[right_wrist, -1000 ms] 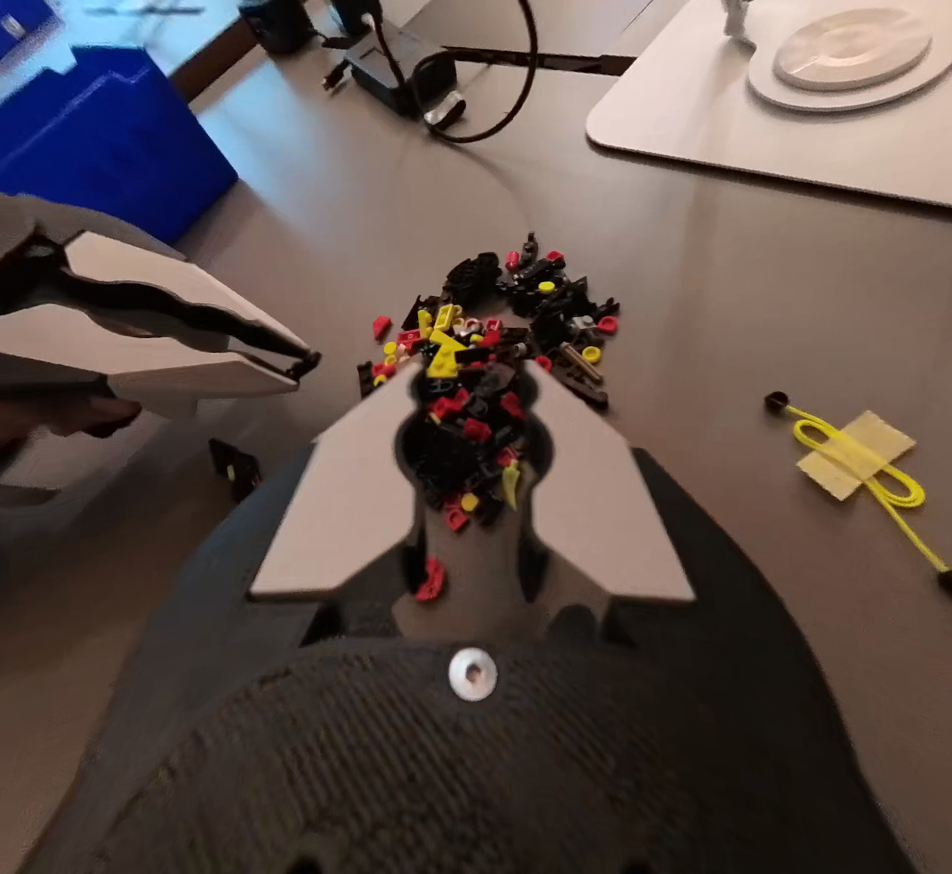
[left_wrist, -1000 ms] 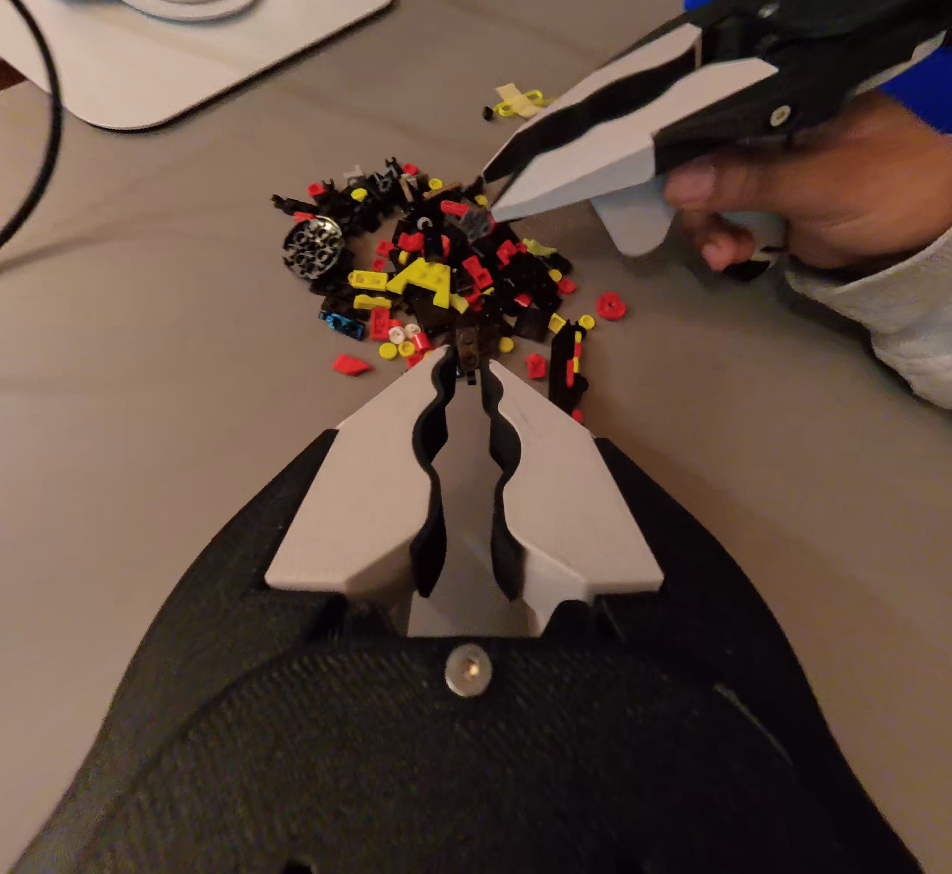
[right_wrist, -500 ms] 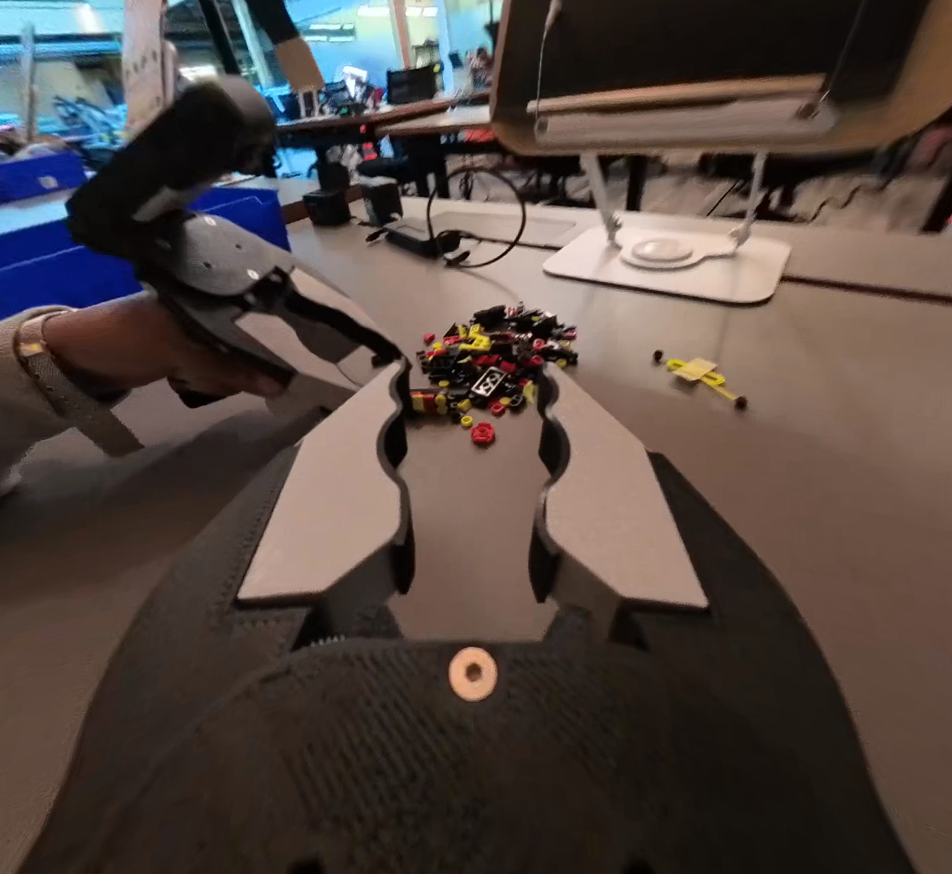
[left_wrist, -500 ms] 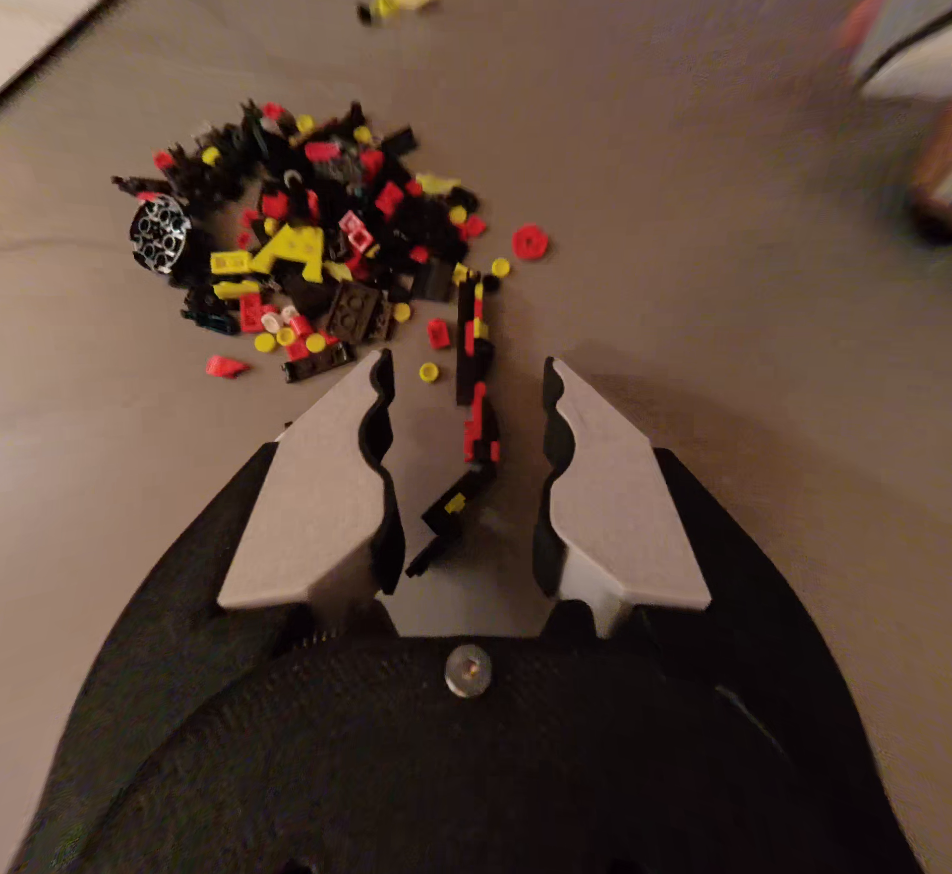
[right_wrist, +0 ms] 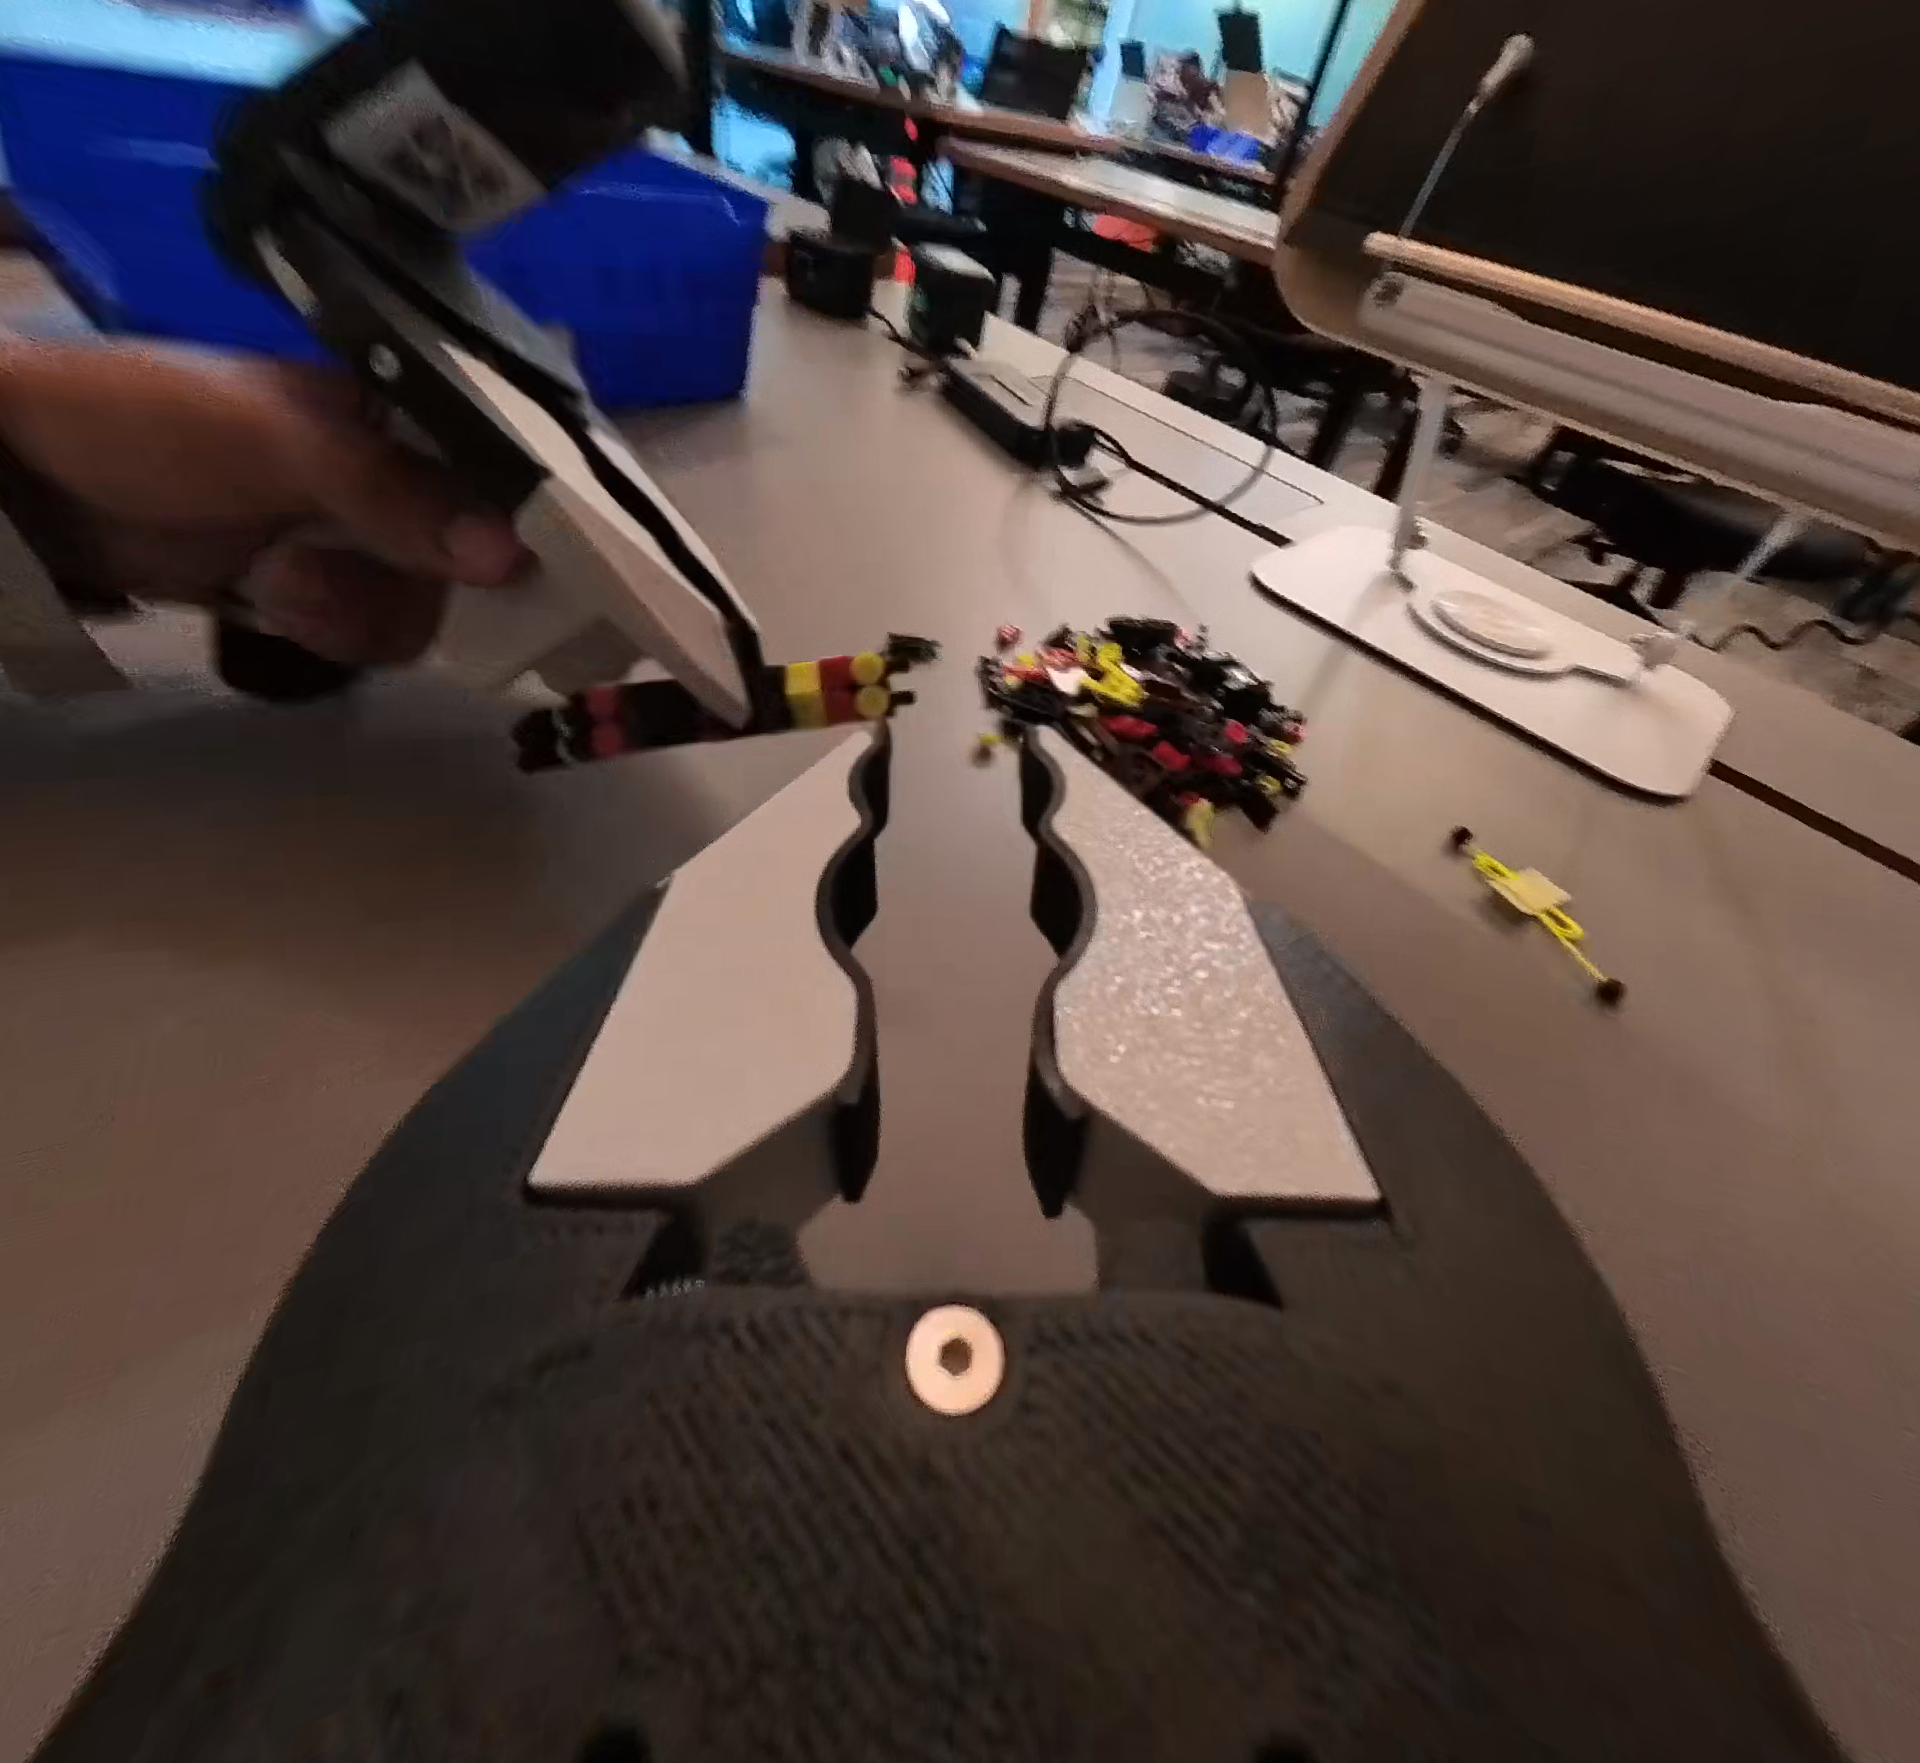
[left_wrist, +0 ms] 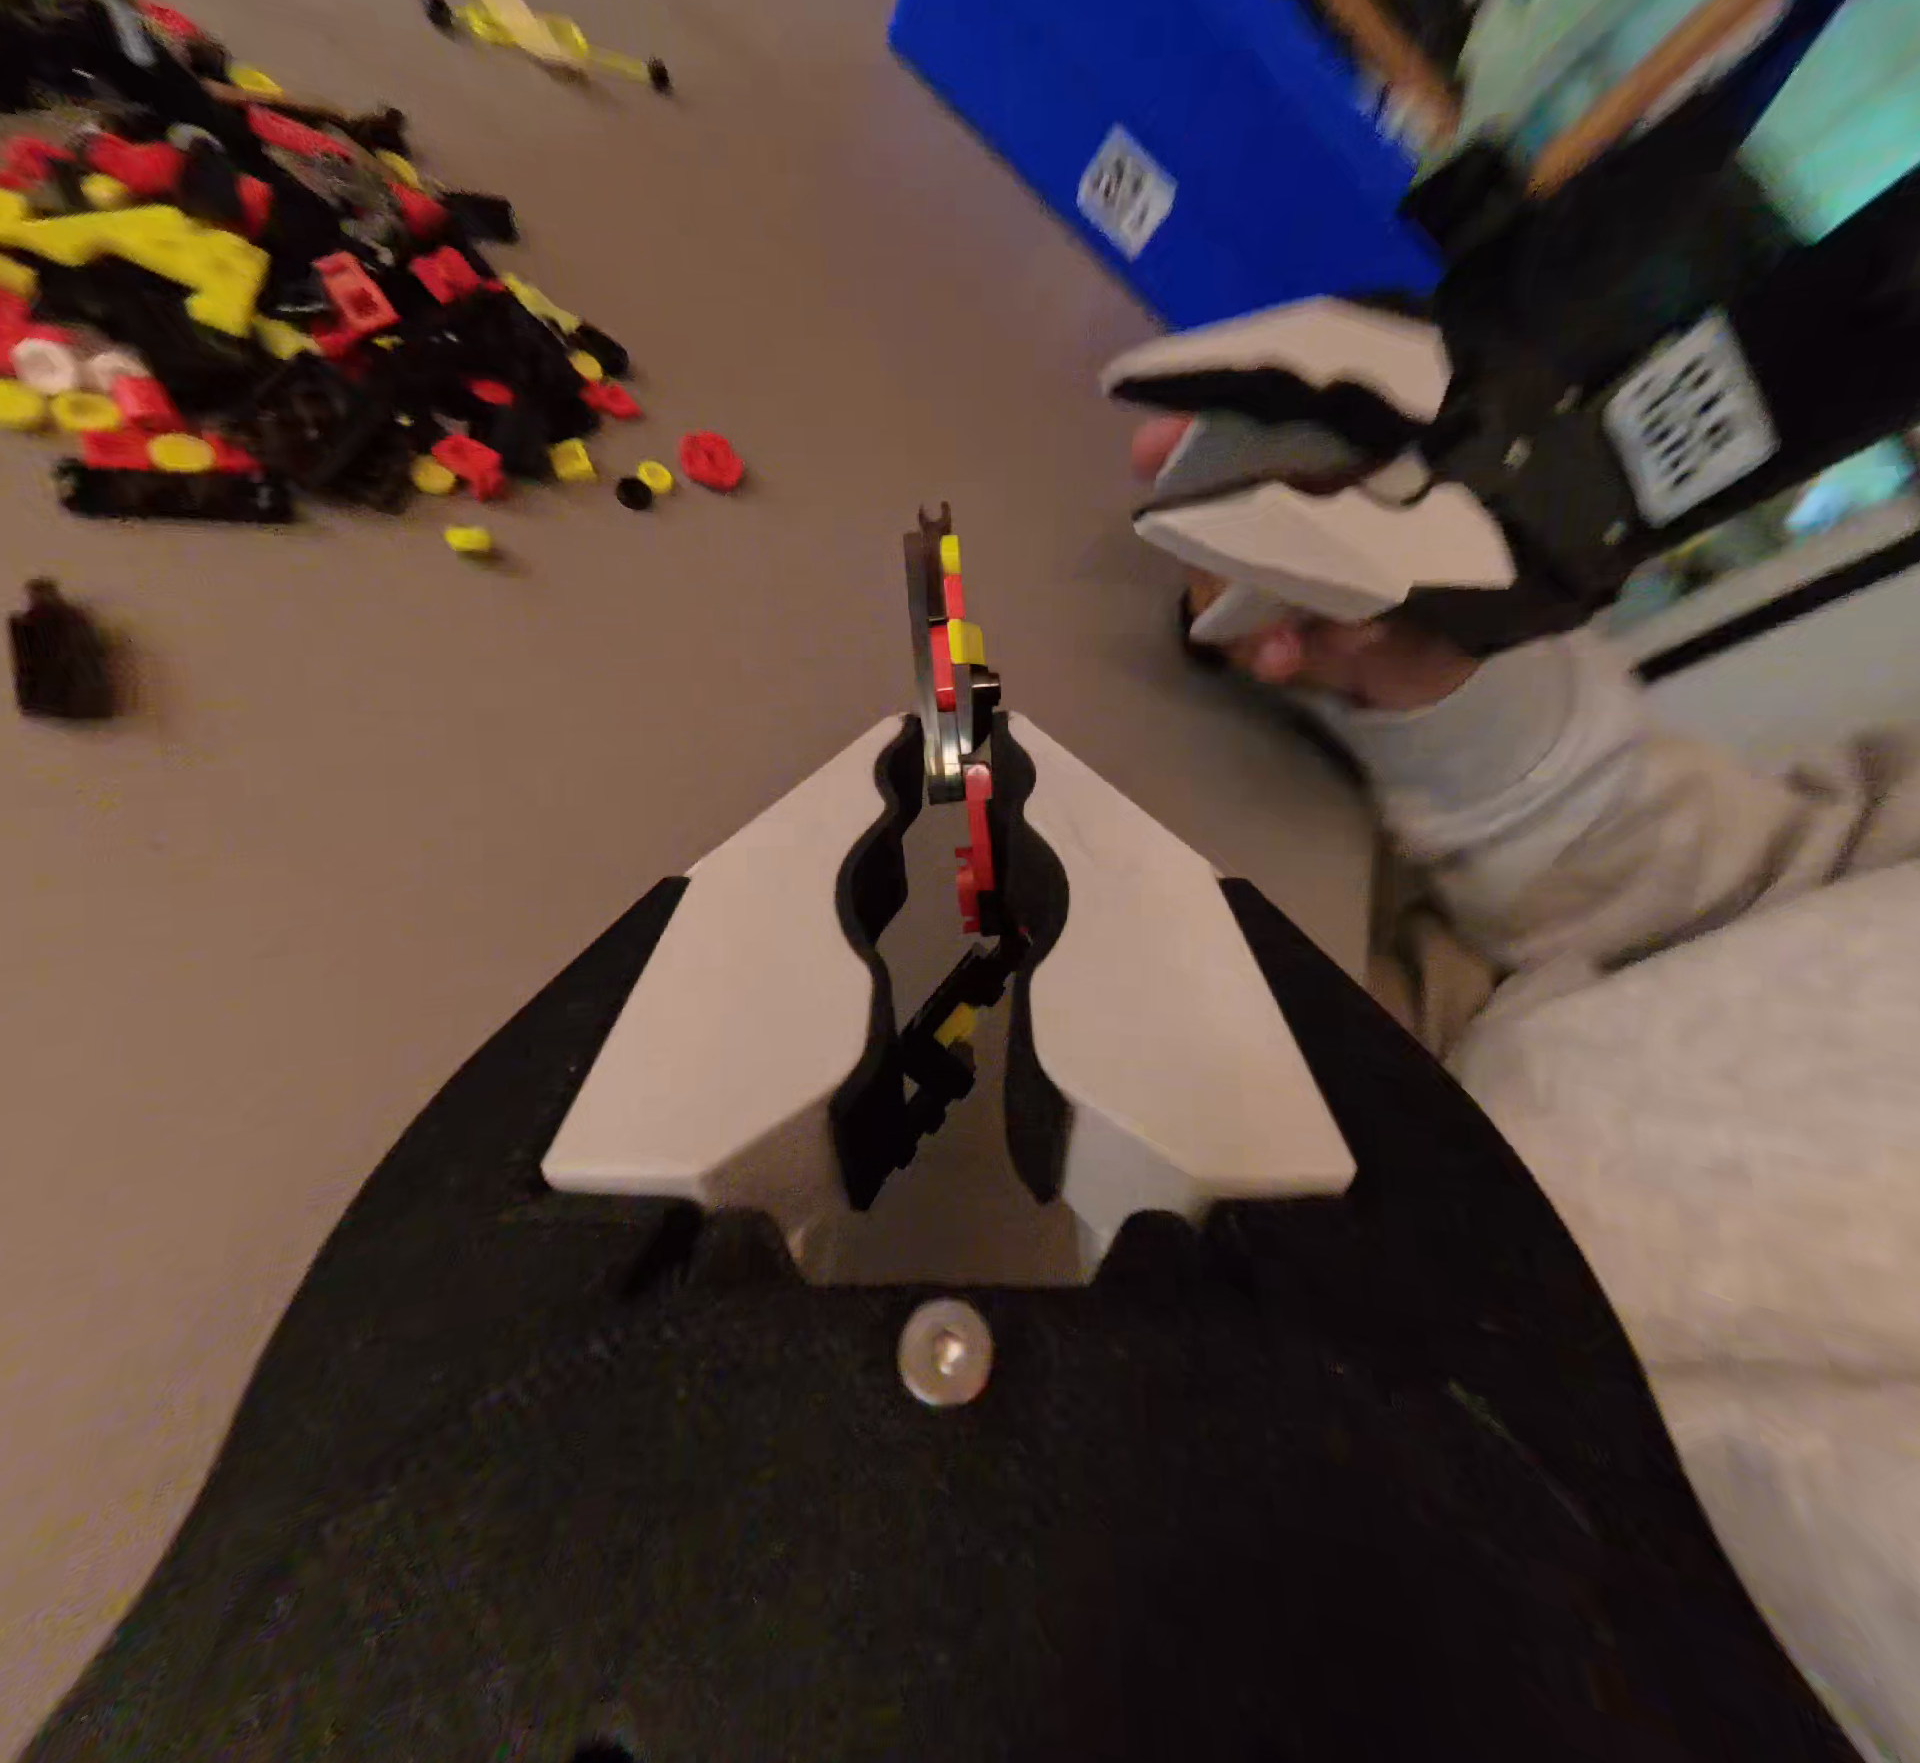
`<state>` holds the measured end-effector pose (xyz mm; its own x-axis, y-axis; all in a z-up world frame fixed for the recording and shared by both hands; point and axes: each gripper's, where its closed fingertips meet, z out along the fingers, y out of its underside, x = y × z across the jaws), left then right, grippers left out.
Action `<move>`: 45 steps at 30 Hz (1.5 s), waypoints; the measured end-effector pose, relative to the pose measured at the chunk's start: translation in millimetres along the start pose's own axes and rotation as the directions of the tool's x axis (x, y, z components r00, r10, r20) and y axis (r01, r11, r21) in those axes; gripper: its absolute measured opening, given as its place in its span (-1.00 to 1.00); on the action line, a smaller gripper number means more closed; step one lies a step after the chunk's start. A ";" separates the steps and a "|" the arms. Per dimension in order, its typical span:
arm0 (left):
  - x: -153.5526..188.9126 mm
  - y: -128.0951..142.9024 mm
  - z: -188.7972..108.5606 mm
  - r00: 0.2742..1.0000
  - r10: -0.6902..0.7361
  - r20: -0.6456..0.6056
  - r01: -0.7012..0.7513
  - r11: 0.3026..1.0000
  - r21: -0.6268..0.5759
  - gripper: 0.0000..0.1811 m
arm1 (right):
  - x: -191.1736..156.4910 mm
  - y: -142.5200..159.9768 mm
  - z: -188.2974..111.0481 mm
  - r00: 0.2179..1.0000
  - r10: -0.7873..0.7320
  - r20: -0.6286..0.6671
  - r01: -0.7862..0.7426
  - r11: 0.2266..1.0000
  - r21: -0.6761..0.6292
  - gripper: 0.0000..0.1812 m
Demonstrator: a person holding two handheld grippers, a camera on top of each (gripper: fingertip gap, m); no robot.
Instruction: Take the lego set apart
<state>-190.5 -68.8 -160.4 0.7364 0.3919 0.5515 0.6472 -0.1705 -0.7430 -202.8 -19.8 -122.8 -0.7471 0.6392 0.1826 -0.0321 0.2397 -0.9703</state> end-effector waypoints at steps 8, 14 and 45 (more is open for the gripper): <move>28.2 -12.7 -16.5 0.974 0.059 -0.220 -0.014 0.979 0.202 -0.88 | -8.6 -35.8 -10.2 0.850 0.451 0.271 -0.508 0.838 0.198 -0.66; 37.9 -10.6 -10.5 0.964 0.102 -0.244 -0.054 0.979 0.196 -0.88 | -7.9 -35.3 -10.5 0.828 0.478 0.293 -0.541 0.819 0.190 -0.74; 48.7 -16.7 9.2 0.981 0.169 -0.097 -0.138 0.954 0.264 -0.89 | -15.1 -23.4 1.7 0.830 0.536 0.157 -0.555 0.823 0.125 -0.93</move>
<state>-167.3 -38.6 -124.6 0.8506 0.2679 0.4524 0.4639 0.0223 -0.8856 -191.9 -36.2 -103.1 -0.7412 0.5440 -0.3932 0.3049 -0.2489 -0.9193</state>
